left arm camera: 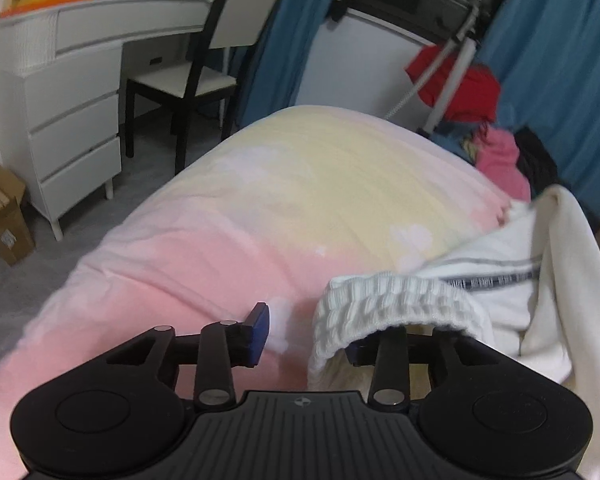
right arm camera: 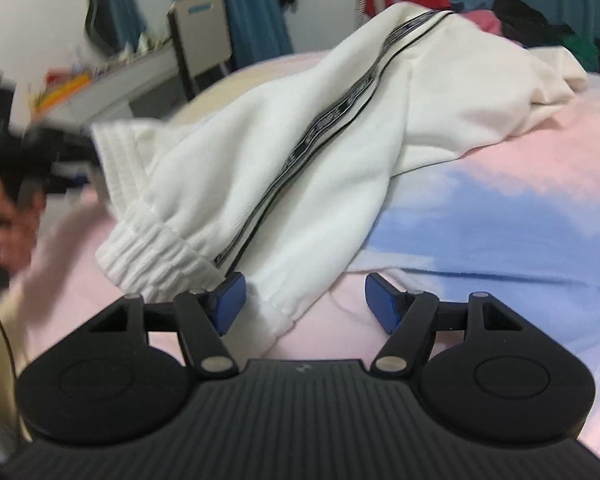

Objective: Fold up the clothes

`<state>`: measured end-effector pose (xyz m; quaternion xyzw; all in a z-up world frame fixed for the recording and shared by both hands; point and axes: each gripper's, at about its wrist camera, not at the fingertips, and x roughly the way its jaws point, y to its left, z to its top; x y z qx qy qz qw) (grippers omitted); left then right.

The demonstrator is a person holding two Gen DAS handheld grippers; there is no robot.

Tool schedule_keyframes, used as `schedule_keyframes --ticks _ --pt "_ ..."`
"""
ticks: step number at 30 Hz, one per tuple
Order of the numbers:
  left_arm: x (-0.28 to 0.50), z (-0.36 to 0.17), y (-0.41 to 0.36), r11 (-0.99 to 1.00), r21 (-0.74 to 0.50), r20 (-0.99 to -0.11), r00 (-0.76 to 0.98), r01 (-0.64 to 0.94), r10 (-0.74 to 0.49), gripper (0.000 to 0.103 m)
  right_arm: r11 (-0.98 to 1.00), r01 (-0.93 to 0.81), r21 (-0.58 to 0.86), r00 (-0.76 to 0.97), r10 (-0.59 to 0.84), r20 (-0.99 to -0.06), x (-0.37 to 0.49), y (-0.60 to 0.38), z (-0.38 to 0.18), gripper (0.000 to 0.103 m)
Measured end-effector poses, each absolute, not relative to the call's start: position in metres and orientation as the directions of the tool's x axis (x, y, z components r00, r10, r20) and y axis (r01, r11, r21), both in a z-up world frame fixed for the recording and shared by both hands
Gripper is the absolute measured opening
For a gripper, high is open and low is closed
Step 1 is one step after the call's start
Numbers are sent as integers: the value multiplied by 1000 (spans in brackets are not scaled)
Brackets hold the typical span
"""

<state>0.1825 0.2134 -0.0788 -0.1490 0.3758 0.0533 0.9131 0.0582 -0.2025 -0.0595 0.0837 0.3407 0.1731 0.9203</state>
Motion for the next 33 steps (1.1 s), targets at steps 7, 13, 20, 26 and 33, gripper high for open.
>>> schedule_keyframes --ticks 7,13,20,26,33 --pt "140 -50 227 906 -361 -694 713 -224 -100 60 703 -151 695 738 548 -394 50 -260 -51 70" --pt "145 -45 216 918 -348 -654 751 -191 -91 61 750 -242 616 660 592 -463 80 -214 -58 67" --pt "153 -50 220 908 -363 -640 764 -210 -79 62 821 -348 453 643 561 -522 86 -170 -56 65" --pt "145 -40 216 916 -349 -625 777 -198 -71 62 852 -432 297 621 519 -587 80 -151 -58 46" --pt "136 -37 210 933 -293 -631 775 -208 -25 63 871 -426 243 642 481 -597 70 -155 -48 6"
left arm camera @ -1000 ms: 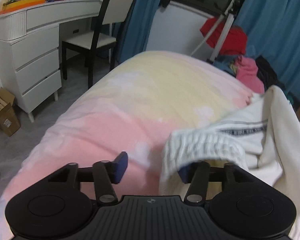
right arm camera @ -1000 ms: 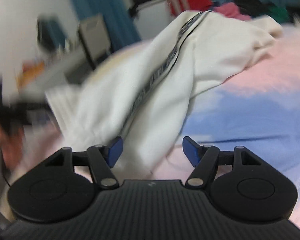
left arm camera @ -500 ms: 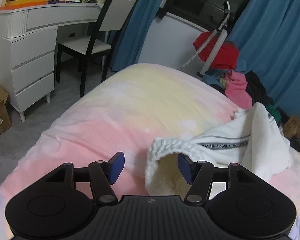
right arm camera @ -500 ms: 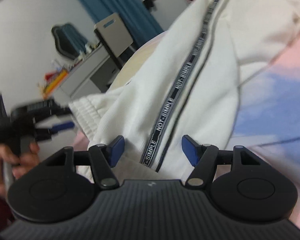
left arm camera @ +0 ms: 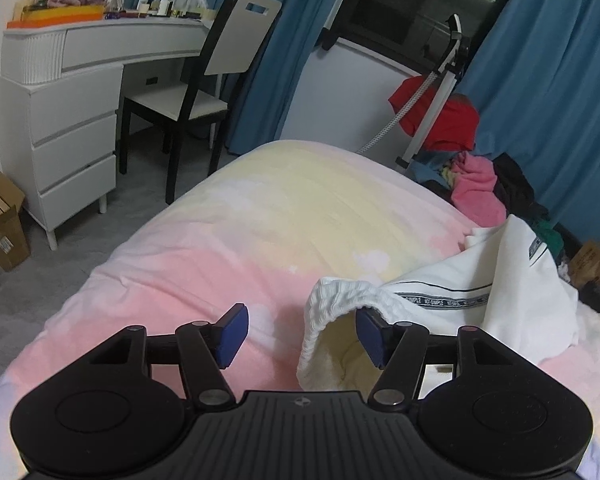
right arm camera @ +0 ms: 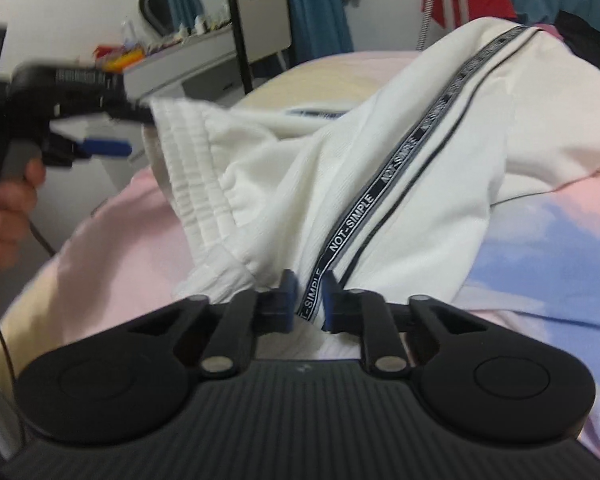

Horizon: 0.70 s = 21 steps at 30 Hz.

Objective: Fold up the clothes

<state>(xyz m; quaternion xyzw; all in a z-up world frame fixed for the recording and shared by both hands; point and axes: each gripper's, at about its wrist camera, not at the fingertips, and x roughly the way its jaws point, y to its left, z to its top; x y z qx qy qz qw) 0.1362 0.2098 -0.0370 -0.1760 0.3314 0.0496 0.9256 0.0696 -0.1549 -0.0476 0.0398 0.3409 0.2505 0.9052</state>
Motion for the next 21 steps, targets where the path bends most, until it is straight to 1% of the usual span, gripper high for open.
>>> schedule_keyframes --ticks 4,6,9,11,12,14,15,18,20,21 --pt "124 -31 216 944 -260 -627 779 -204 -4 66 901 -353 250 733 433 -525 42 -186 -14 5" --pt "121 -31 216 948 -248 -636 772 -198 -6 67 918 -285 275 771 390 -503 25 -210 1 5" --pt "117 -29 216 955 -229 -652 758 -188 -7 69 922 -151 356 784 331 -525 7 -255 6 5" --pt "114 -28 216 957 -227 -658 753 -180 -14 71 898 -51 437 763 317 -563 4 -280 -5 5" --pt "112 -27 216 956 -234 -657 754 -174 -23 71 881 1 473 751 312 -582 3 -293 -11 4" --pt "106 -23 216 956 -238 -653 757 -170 -28 74 857 85 508 742 286 -607 2 -311 -20 4" --pt "102 -21 216 956 -241 -648 761 -167 -30 75 847 106 521 750 275 -601 2 -316 -22 6" --pt "89 -15 220 949 -279 -611 790 -145 -59 82 770 130 625 787 302 -537 4 -331 -25 8" --pt "86 -12 221 940 -313 -582 809 -133 -79 85 718 93 690 793 365 -487 11 -331 -28 9" --pt "87 -11 222 935 -332 -568 818 -126 -92 86 700 78 710 788 393 -474 16 -325 -31 19"
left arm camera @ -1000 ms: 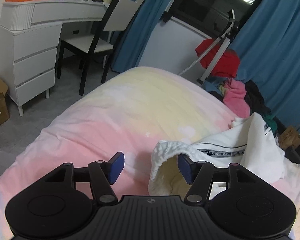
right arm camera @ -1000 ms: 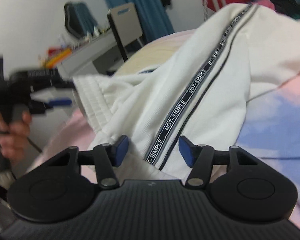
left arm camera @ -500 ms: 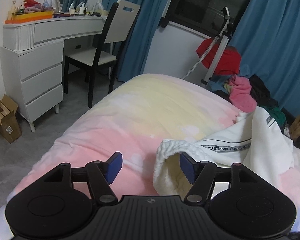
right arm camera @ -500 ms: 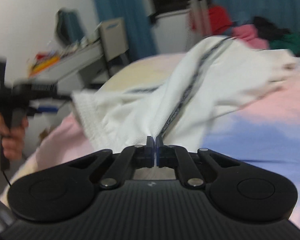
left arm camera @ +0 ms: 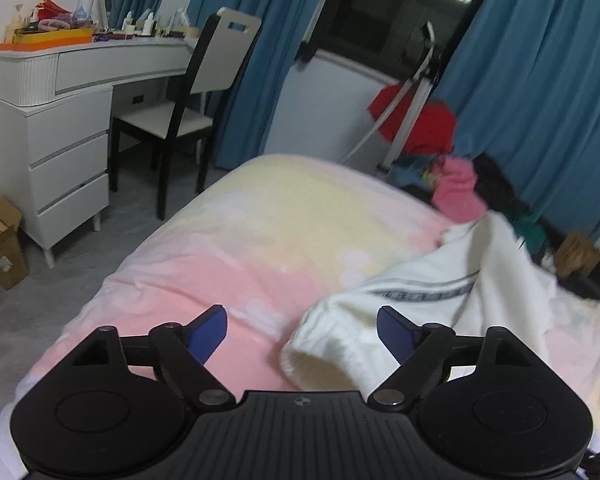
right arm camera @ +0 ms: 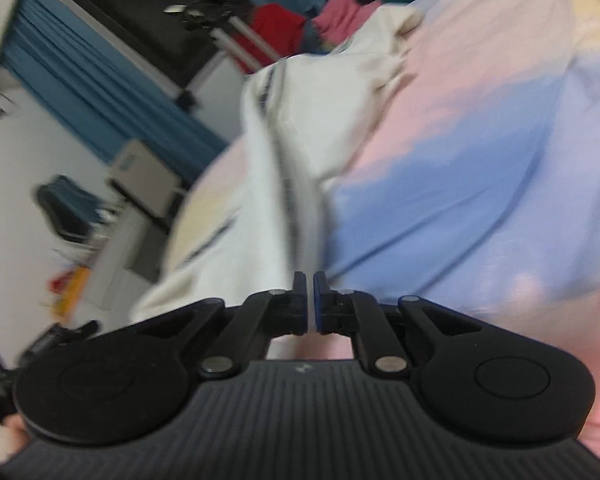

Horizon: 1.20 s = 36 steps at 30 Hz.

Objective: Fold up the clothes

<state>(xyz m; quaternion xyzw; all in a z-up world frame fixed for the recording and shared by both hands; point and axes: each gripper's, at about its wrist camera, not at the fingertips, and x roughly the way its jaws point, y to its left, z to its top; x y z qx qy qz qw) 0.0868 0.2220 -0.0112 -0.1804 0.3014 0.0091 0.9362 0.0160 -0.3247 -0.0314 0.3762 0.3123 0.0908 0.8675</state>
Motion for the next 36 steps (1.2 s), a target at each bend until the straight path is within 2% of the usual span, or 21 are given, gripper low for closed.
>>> schedule_keyframes --ticks 1,2,3,7,9,10,12,13,14,16,17,18,20,24,29,32,34,36 --pt "90 -13 222 931 -346 -560 822 -116 -106 88 684 63 727 783 418 -461 21 -318 -35 29" --pt "95 -16 222 928 -357 -555 824 -106 -120 89 678 52 733 775 436 -458 26 -312 -38 59" --pt "99 -19 221 925 -369 -549 825 -96 -133 89 681 43 731 772 442 -457 30 -306 -41 78" --pt "133 -45 213 937 -339 -605 783 -89 -145 89 723 -19 690 778 444 -444 46 -285 -46 79" --pt "151 -62 212 937 -337 -637 755 -92 -155 88 736 -46 675 756 468 -458 55 -273 -52 75" --pt "158 -71 212 935 -341 -650 743 -96 -161 83 745 -53 665 741 476 -474 59 -266 -56 68" --pt "171 -88 212 926 -360 -675 717 -116 -174 74 779 -27 627 716 453 -531 62 -257 -65 33" --pt "175 -94 214 915 -378 -680 713 -141 -171 68 783 -5 621 708 442 -551 61 -255 -70 30" --pt "177 -98 215 903 -395 -682 712 -169 -165 56 785 16 619 701 433 -568 59 -254 -74 28" --pt "180 -100 218 862 -467 -658 729 -199 -188 37 743 48 667 707 446 -548 53 -256 -75 22" --pt "181 -98 219 840 -501 -645 737 -210 -200 35 719 62 692 711 455 -537 50 -257 -74 18" --pt "182 -93 221 830 -517 -627 753 -210 -200 23 703 75 707 710 460 -533 46 -255 -72 17" --pt "187 -74 224 830 -525 -593 781 -189 -197 16 662 86 744 712 482 -511 41 -245 -72 15" --pt "212 -23 241 829 -539 -509 842 -151 -177 14 578 53 814 717 545 -434 39 -207 -69 14" --pt "280 40 263 898 -405 -478 877 -174 -46 13 444 -63 894 678 676 -288 82 -130 -60 13" --pt "334 54 287 923 -305 -519 854 -234 45 13 387 -135 912 641 736 -218 122 -81 -56 13" --pt "372 45 301 936 -230 -561 822 -268 98 14 371 -154 916 614 762 -206 149 -53 -59 14" --pt "405 23 313 938 -191 -606 787 -289 119 14 398 -157 904 590 772 -238 171 -30 -67 14"
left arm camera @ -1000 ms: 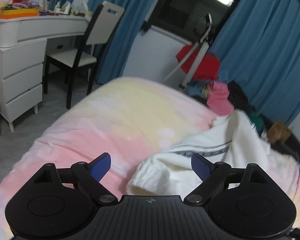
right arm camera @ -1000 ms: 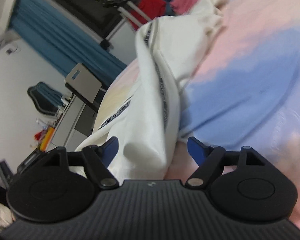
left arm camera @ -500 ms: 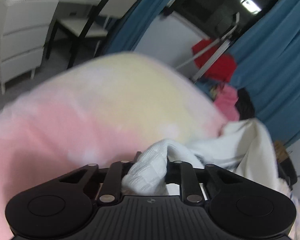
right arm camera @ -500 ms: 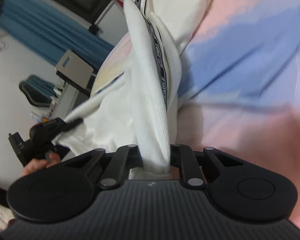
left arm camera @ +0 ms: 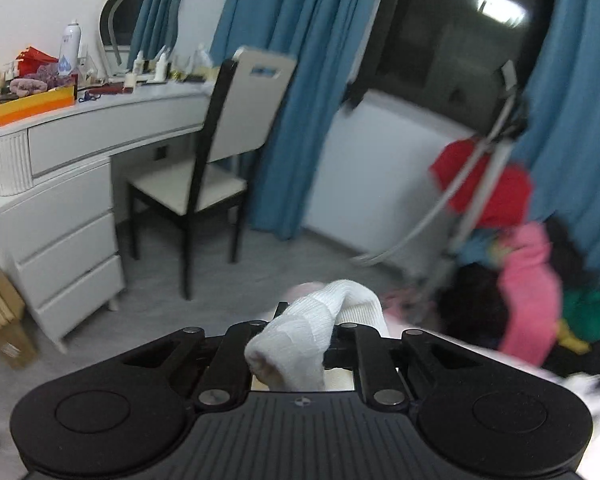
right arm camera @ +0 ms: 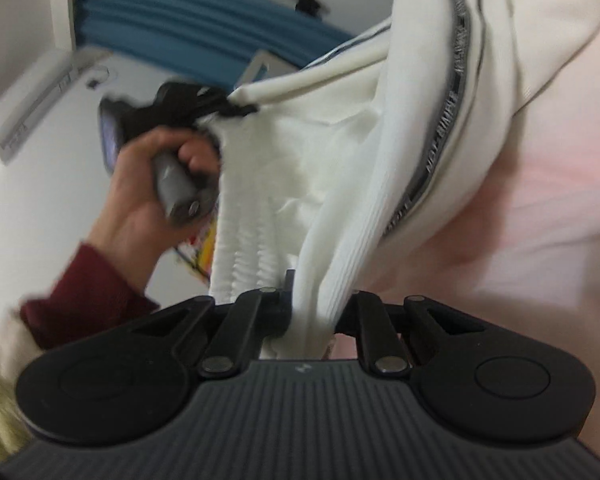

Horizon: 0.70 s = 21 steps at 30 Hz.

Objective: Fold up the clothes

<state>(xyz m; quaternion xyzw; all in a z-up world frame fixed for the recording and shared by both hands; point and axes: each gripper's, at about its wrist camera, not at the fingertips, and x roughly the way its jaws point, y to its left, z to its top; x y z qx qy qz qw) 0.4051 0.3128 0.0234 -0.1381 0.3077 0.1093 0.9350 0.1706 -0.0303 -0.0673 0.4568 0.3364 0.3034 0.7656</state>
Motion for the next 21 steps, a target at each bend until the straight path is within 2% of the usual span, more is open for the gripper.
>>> schedule_keyframes --ticks 5,6,9,10,11,12,13,14,17,21 --pt "452 -40 321 945 -112 -692 707 -307 148 20 483 -159 861 541 772 -333 197 -6 -87 17" --pt "453 -48 324 945 -109 -697 701 -310 149 21 490 -163 856 535 773 -341 200 -5 -87 20" --pt "451 -57 332 941 -101 -717 679 -322 155 40 557 -215 802 520 761 -389 203 -1 -74 30" --pt "446 -54 333 942 -94 -712 683 -323 163 52 600 -237 764 523 742 -420 202 2 -66 35" --pt "438 -49 333 943 -86 -703 690 -323 172 63 634 -252 731 529 723 -445 205 2 -57 47" --pt "431 -44 334 943 -77 -694 697 -323 181 70 663 -264 701 537 705 -464 201 -1 -51 54" --pt "420 -35 331 944 -75 -680 709 -322 188 83 676 -279 682 540 698 -470 197 -7 -46 57" --pt "407 -25 329 944 -74 -664 722 -320 193 88 670 -294 682 534 707 -464 193 -14 -40 68" --pt "369 4 320 946 -72 -615 761 -317 208 88 686 -311 657 550 694 -464 178 -38 -18 75" --pt "317 35 282 971 -86 -577 806 -223 134 89 772 -349 532 608 618 -498 149 -73 20 75"
